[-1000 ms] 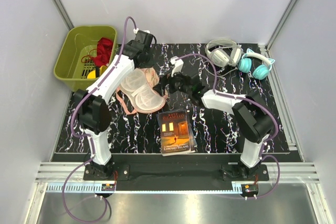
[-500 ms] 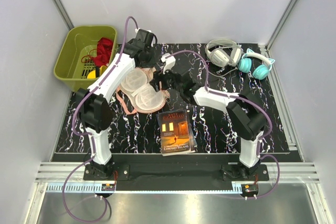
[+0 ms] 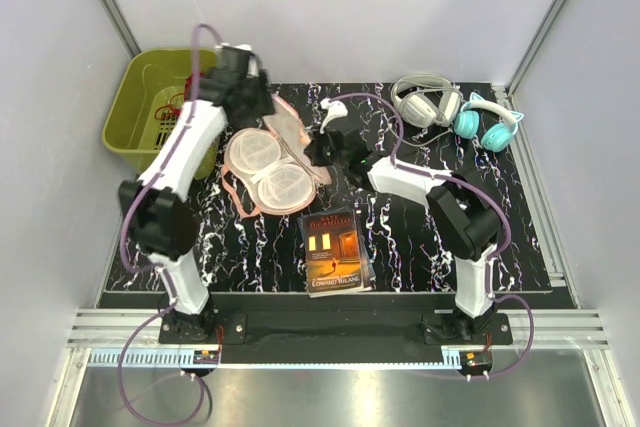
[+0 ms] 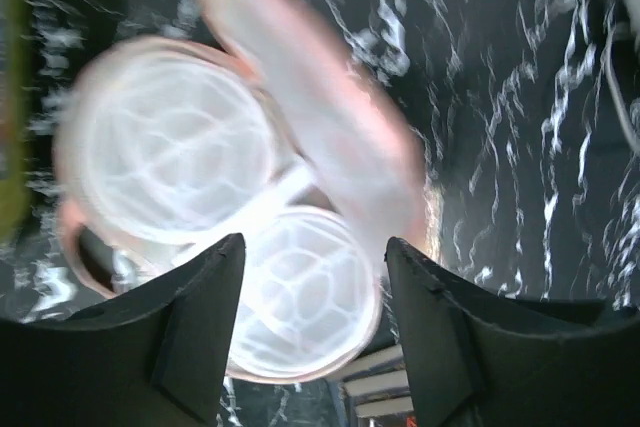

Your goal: Place the bra in the laundry bag and zip it closed

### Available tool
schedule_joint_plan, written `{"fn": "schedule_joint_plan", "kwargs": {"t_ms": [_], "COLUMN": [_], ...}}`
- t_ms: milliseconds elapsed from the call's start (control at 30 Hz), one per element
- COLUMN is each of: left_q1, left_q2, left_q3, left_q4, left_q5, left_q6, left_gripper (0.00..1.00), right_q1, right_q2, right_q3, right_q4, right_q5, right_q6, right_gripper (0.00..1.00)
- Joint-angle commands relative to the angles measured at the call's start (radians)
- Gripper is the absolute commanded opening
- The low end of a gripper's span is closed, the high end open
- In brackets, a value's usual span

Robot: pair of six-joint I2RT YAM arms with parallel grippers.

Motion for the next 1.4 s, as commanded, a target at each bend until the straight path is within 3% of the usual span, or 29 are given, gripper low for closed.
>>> {"fn": "schedule_joint_plan", "kwargs": {"t_ms": [0, 167, 267, 367, 400, 433, 533, 833, 1033, 1367], "left_q1": [0.172, 0.272, 0.327, 0.376, 0.397, 0.405, 0.436, 0.454, 0.453, 0.453], "left_q2": [-0.161, -0.140, -0.100, -0.042, -0.014, 0.001, 0.075, 0.354, 0.438, 0.471], "left_q3": [-0.062, -0.043, -0.021, -0.007, -0.007, -0.003, 0.036, 0.252, 0.272, 0.126], "left_q4": [0.132, 0.212, 0.253, 0.306, 0.339, 0.346, 0.372, 0.453, 0.585, 0.695], "left_q5": [0.047, 0.044, 0.005, -0.059, -0.073, -0.114, -0.162, -0.231, -0.226, -0.225], "left_q6": [-0.005, -0.013, -0.068, -0.146, -0.164, -0.183, -0.253, -0.330, -0.369, -0.565], "left_gripper": [0.65, 0.64, 0.64, 0.65, 0.65, 0.66, 0.67, 0.66, 0.59, 0.62], "right_q1": [-0.098, -0.244, -0.284, -0.319, -0.325, -0.332, -0.356, -0.416, -0.419, -0.442], "right_q2": [-0.075, -0.063, -0.045, -0.026, -0.028, -0.032, -0.060, -0.166, -0.279, -0.376], "right_q3": [-0.024, -0.055, -0.032, 0.003, 0.008, 0.014, 0.048, 0.081, 0.035, -0.008], "right_q4": [-0.034, -0.027, -0.054, -0.112, -0.138, -0.152, -0.263, -0.462, -0.481, -0.505], "right_q5": [0.025, -0.113, -0.162, -0.207, -0.211, -0.213, -0.170, -0.145, -0.196, -0.237], "right_q6": [0.154, 0.234, 0.232, 0.215, 0.209, 0.203, 0.188, 0.067, 0.074, 0.065], "right_gripper": [0.00, 0.00, 0.19, 0.55, 0.62, 0.77, 0.98, 1.00, 1.00, 1.00]}}
